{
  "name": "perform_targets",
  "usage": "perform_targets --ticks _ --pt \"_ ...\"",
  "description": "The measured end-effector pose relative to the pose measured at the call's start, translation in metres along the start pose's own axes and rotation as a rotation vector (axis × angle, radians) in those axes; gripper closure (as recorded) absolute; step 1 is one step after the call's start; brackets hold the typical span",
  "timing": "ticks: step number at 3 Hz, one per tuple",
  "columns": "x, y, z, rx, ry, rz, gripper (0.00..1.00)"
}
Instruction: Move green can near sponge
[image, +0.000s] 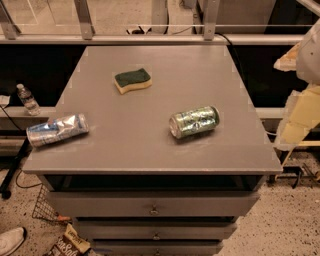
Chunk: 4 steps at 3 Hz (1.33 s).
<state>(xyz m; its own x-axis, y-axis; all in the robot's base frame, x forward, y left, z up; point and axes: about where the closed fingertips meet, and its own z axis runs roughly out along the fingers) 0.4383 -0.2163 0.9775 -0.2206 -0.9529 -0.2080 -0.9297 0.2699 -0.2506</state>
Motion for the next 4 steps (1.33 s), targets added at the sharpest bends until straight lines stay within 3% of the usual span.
perform_targets --ticks 1,2,4 --pt "0.000 0.000 0.000 0.000 0.000 0.000 0.00" --pt "-0.007 -0.002 0.004 -0.002 -0.058 -0.034 0.00" --pt "-0.087 -0.026 0.077 -0.107 -0.254 -0.290 0.00"
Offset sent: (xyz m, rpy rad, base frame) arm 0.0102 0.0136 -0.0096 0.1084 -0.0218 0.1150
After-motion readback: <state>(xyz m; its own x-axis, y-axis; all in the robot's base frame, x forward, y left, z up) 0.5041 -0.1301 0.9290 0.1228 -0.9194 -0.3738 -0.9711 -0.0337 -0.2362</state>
